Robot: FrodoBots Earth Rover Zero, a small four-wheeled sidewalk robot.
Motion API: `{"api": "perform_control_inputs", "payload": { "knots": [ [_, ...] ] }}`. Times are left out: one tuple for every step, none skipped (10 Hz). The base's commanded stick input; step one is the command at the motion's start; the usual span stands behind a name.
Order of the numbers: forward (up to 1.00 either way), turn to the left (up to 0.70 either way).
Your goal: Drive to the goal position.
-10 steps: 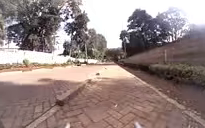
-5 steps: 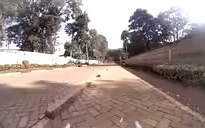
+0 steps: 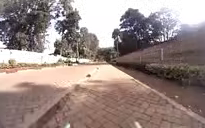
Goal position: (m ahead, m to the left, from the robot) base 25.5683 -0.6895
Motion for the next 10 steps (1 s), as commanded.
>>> {"api": "perform_control_inputs", "payload": {
  "knots": [
    [0.7,0.0],
    [0.7,0.0],
    [0.7,0.0],
    [0.7,0.0],
    [0.7,0.0],
    [0.7,0.0],
    [0.7,0.0],
    [0.7,0.0],
    [0.7,0.0],
    [0.7,0.0]
  ]
}}
